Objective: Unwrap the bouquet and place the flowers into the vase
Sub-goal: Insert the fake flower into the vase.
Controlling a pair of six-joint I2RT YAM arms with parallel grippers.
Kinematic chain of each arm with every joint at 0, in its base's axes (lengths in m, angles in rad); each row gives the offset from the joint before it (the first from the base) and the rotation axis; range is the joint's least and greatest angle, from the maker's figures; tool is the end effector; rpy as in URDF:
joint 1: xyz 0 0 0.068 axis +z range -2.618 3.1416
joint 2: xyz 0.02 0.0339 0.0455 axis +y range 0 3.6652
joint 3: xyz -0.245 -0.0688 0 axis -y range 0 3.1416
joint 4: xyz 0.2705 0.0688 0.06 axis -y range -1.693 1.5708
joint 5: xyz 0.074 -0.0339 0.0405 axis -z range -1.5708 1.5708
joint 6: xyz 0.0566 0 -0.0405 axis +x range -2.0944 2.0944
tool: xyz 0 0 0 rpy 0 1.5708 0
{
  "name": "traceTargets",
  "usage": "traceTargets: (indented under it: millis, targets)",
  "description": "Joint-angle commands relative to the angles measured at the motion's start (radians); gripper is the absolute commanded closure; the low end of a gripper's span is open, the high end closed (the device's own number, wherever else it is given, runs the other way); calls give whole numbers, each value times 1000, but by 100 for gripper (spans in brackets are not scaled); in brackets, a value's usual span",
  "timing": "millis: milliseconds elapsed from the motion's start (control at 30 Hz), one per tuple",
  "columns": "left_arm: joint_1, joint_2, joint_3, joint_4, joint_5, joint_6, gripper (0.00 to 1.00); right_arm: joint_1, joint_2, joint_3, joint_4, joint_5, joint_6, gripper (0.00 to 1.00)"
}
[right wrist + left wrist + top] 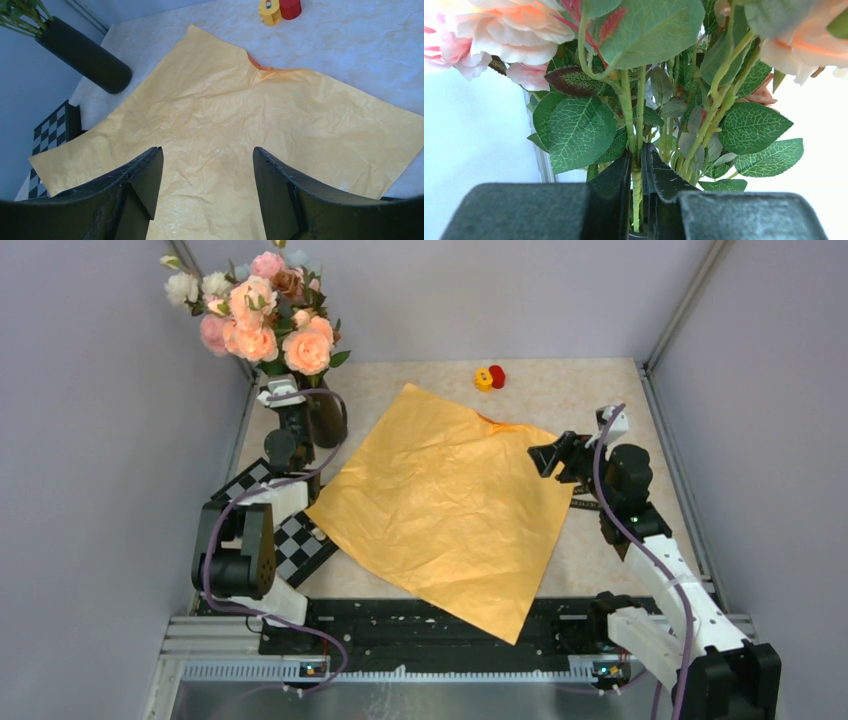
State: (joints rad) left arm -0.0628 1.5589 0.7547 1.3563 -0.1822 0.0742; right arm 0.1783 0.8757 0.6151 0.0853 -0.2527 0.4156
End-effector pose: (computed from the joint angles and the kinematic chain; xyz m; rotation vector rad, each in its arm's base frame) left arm 0.3583 -0.0123 0.2733 -0.0962 1.0249 0.1032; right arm 0.2600 0.0612 0.2675 0.0224 1.7859 0.6514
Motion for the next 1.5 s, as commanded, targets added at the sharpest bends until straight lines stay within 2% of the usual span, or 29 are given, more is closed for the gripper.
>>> traceTargets:
  millis: [0, 167, 567, 900, 1033, 1467]
  targets:
    - [-5, -4, -13, 1, -10, 3, 100, -16, 1, 0, 50, -15, 8, 33]
    - [-5, -63, -1, -76, 5, -22, 99, -17, -2, 0, 51, -20, 10, 33]
    - [-5, -161, -29, -92, -22, -38, 78, -19, -6, 0, 43, -22, 12, 33]
    - [-5, -195, -25, -114, 3, -40, 68, -20, -10, 0, 34, -23, 12, 33]
    - [-5, -195, -23, -112, -1, -41, 82, -19, -10, -1, 36, -24, 13, 33]
    - [-3, -111, -21, -115, 4, -39, 99, -20, -8, -3, 31, -26, 17, 33]
